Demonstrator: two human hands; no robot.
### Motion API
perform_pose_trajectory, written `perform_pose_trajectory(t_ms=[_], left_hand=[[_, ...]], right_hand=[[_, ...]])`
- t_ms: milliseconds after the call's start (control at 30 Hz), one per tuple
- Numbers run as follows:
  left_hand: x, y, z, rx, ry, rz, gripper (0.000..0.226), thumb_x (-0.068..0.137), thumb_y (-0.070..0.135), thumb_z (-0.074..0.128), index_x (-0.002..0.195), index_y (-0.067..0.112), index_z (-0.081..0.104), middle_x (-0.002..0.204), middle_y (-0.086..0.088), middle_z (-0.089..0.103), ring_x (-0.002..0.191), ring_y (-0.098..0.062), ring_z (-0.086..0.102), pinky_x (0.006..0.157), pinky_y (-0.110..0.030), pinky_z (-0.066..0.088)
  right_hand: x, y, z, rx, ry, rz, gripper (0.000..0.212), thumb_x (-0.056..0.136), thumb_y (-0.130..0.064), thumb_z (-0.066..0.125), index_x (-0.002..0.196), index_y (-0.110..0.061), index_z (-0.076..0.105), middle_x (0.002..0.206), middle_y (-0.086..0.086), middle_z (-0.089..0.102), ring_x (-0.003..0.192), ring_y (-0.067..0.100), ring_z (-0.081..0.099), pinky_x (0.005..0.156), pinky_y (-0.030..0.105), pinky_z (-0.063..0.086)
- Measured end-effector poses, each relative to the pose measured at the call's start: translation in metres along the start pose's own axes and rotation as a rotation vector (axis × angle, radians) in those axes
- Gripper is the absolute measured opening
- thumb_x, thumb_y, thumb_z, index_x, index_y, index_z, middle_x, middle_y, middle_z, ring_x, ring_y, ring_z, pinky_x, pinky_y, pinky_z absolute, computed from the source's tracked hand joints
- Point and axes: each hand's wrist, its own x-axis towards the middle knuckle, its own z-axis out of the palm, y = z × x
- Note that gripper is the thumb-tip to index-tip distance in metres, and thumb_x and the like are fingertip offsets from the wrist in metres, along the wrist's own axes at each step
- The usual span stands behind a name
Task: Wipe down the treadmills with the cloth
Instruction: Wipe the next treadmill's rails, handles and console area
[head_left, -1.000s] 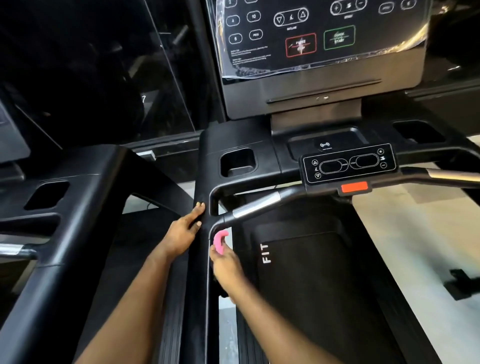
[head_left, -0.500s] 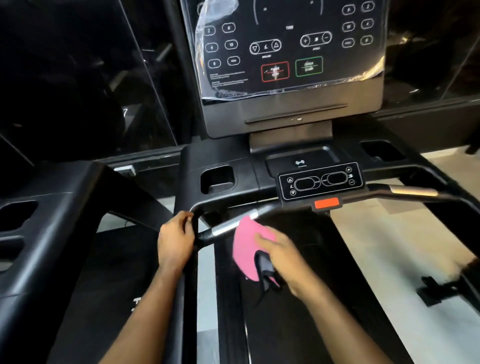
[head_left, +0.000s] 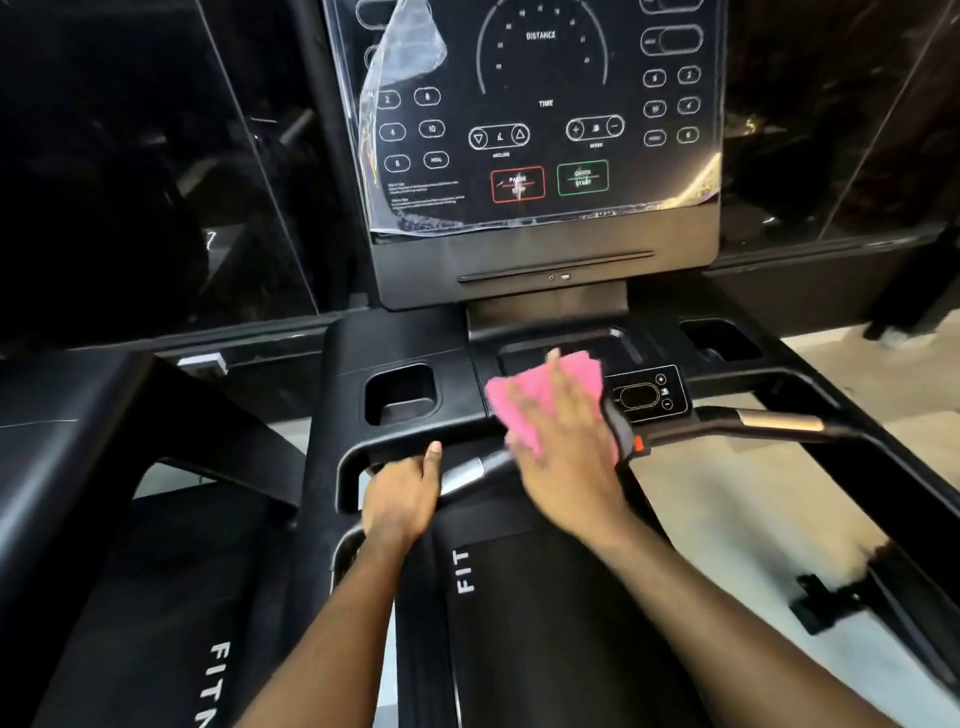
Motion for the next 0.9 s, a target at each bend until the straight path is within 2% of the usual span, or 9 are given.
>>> perform_pose_trajectory(t_ms=[100,267,400,467,533,600,700,767,900], left_hand=[[0.001,0.001,0.002,0.104,-0.005,-0.017,0.073,0.106,0.054,0.018,0.094,0.006,0.073,0.105,-0.017,0.072,0.108,-0.038,0.062,0.086,-0.041,0.046],[0.006,0.0,0.004,0.178,-0.013,-0.008,0.063,0.107,0.044,0.024,0.098,0.006,0.073,0.106,-0.017,0.071,0.106,-0.039,0.062,0.087,-0.041,0.046],[0.008,0.001,0.004,0.222,-0.012,-0.005,0.054,0.104,0.038,0.03,0.095,0.006,0.072,0.106,-0.018,0.071,0.101,-0.039,0.064,0.085,-0.041,0.045],[0.008,0.003,0.004,0.231,-0.014,-0.005,0.05,0.102,0.034,0.031,0.093,0.006,0.072,0.103,-0.019,0.071,0.099,-0.038,0.063,0.083,-0.04,0.045],[0.006,0.004,0.002,0.236,-0.015,-0.008,0.049,0.101,0.033,0.032,0.094,0.006,0.072,0.104,-0.02,0.07,0.099,-0.038,0.063,0.083,-0.04,0.045],[0.006,0.004,0.002,0.218,-0.02,-0.02,0.049,0.1,0.033,0.032,0.093,0.006,0.072,0.103,-0.02,0.07,0.097,-0.039,0.063,0.082,-0.039,0.045],[0.005,0.007,0.001,0.197,-0.032,-0.036,0.049,0.1,0.034,0.032,0.093,0.005,0.072,0.103,-0.02,0.07,0.097,-0.04,0.063,0.082,-0.039,0.045],[0.005,0.008,-0.001,0.188,-0.041,-0.042,0.049,0.1,0.034,0.033,0.092,0.005,0.072,0.103,-0.021,0.07,0.098,-0.04,0.063,0.082,-0.039,0.045],[0.003,0.007,0.001,0.165,-0.013,-0.053,0.048,0.098,0.033,0.034,0.083,0.006,0.071,0.094,-0.018,0.07,0.089,-0.037,0.063,0.077,-0.038,0.044]], right_hand=[[-0.016,0.011,0.053,-0.211,-0.17,-0.035,0.068,0.096,-0.069,0.037,0.158,-0.051,0.015,0.165,-0.003,-0.03,0.15,0.026,-0.034,0.122,0.065,0.001],[0.007,0.017,0.066,-0.324,0.011,0.043,0.067,0.097,-0.072,0.032,0.157,-0.042,0.029,0.171,-0.004,-0.01,0.156,0.026,-0.017,0.12,0.067,-0.001],[0.055,0.022,0.055,-0.393,0.031,0.037,0.055,0.091,-0.051,0.047,0.143,-0.037,0.051,0.165,0.004,0.027,0.154,0.03,0.017,0.119,0.065,0.011],[0.079,0.02,0.048,-0.394,0.011,0.084,0.042,0.086,-0.047,0.045,0.118,-0.031,0.066,0.139,0.005,0.056,0.132,0.028,0.046,0.116,0.06,0.02],[0.086,0.014,0.045,-0.37,0.029,0.137,0.036,0.087,-0.045,0.042,0.103,-0.028,0.068,0.117,0.002,0.065,0.112,0.025,0.054,0.113,0.055,0.024],[0.076,0.015,0.051,-0.378,0.076,0.121,0.037,0.09,-0.045,0.044,0.117,-0.029,0.064,0.133,0.004,0.059,0.125,0.026,0.05,0.117,0.057,0.019],[0.044,0.017,0.058,-0.372,0.098,0.116,0.06,0.095,-0.045,0.045,0.153,-0.034,0.036,0.167,0.006,0.02,0.155,0.028,0.014,0.121,0.064,0.011],[0.023,0.019,0.063,-0.323,0.092,0.126,0.067,0.099,-0.044,0.04,0.161,-0.037,0.016,0.171,0.004,-0.001,0.158,0.026,-0.006,0.122,0.064,0.005],[0.001,0.029,0.068,-0.249,0.088,0.141,0.065,0.105,-0.047,0.031,0.162,-0.04,0.001,0.171,-0.001,-0.009,0.157,0.021,-0.012,0.123,0.063,0.004]])
